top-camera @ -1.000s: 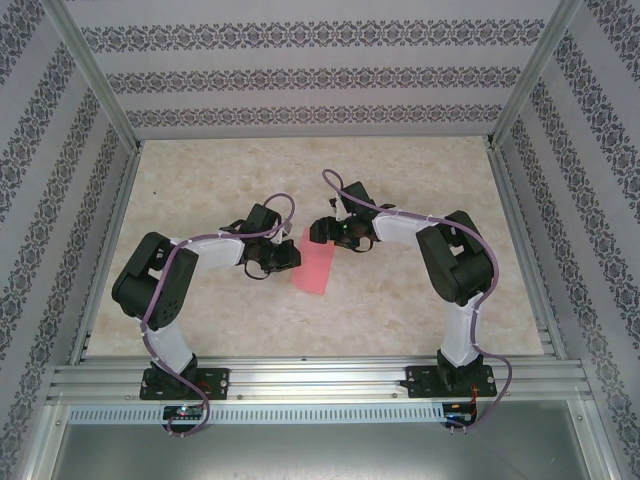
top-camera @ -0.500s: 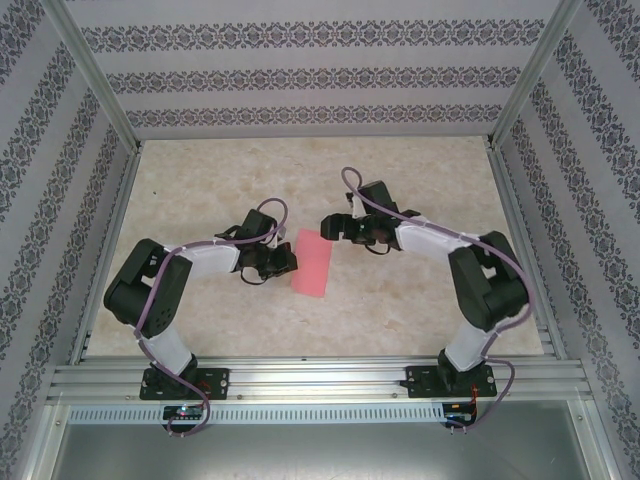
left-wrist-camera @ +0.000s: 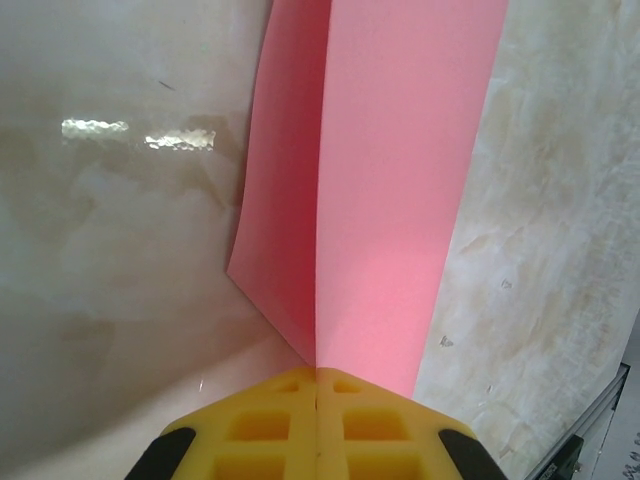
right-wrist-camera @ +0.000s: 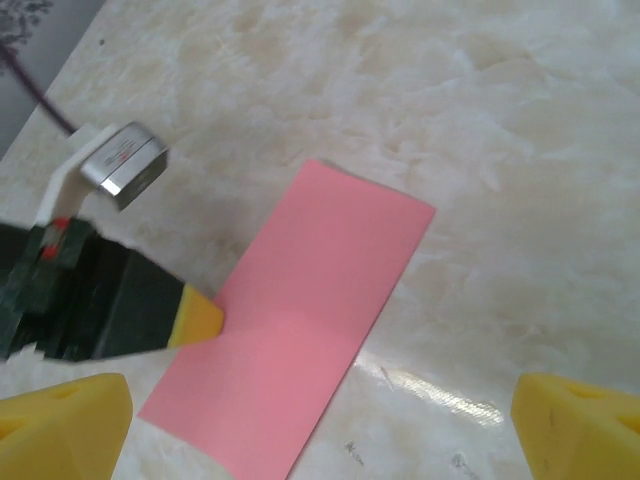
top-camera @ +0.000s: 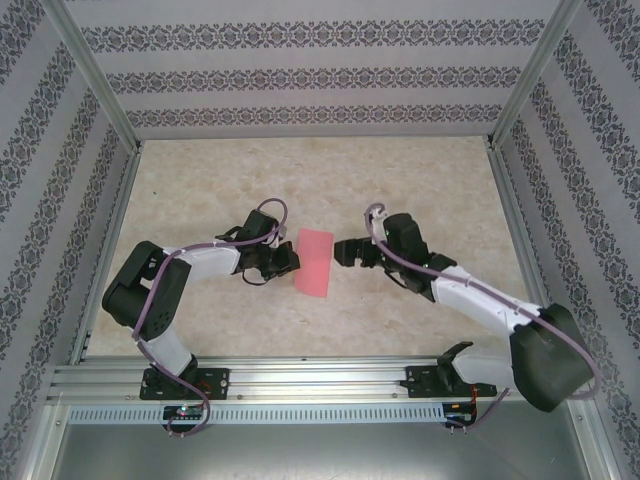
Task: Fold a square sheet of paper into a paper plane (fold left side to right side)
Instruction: Third fold the triangle at the center of the table.
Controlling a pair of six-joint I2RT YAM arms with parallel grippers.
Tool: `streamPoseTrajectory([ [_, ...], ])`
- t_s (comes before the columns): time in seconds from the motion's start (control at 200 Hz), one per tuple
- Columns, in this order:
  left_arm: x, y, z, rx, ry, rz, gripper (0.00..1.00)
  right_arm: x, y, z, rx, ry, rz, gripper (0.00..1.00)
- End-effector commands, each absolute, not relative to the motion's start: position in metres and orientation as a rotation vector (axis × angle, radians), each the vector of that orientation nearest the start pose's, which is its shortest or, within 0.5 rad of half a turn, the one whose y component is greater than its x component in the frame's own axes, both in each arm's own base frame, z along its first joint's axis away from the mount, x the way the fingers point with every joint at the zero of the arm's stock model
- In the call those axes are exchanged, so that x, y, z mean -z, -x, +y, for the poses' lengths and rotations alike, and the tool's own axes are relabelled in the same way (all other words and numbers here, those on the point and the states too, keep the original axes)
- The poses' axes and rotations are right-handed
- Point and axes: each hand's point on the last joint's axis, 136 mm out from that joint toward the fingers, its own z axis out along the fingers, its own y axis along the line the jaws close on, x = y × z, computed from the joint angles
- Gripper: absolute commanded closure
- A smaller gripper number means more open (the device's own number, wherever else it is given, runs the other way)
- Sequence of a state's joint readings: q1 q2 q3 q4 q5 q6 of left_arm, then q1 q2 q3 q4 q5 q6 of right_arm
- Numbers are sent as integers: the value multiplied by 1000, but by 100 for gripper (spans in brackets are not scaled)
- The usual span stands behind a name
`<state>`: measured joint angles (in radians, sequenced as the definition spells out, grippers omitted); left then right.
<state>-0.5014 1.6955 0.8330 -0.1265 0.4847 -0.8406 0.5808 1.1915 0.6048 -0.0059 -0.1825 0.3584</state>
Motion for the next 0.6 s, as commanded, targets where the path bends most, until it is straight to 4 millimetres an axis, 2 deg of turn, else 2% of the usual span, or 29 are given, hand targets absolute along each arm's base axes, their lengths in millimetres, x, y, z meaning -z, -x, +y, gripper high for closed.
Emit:
streamPoseTrajectory([
  [0.0,-52,-302,-263,1087,254,2734,97,-165,-276,232,-607,507,1990,2],
  [0.15,-55,-302,-265,1100,268,2727,97,-167,-245,258,-507,747,1812,2],
  [0.345,-56,-301,-268,1117,286,2726,97,-133,-213,298,-312,1099,1714,2],
  [0.45,-57,-301,-269,1127,291,2726,97,-114,-205,319,-237,1211,1671,2],
  [0.595,-59,-300,-269,1126,291,2726,97,-90,-206,340,-176,1304,1668,3],
])
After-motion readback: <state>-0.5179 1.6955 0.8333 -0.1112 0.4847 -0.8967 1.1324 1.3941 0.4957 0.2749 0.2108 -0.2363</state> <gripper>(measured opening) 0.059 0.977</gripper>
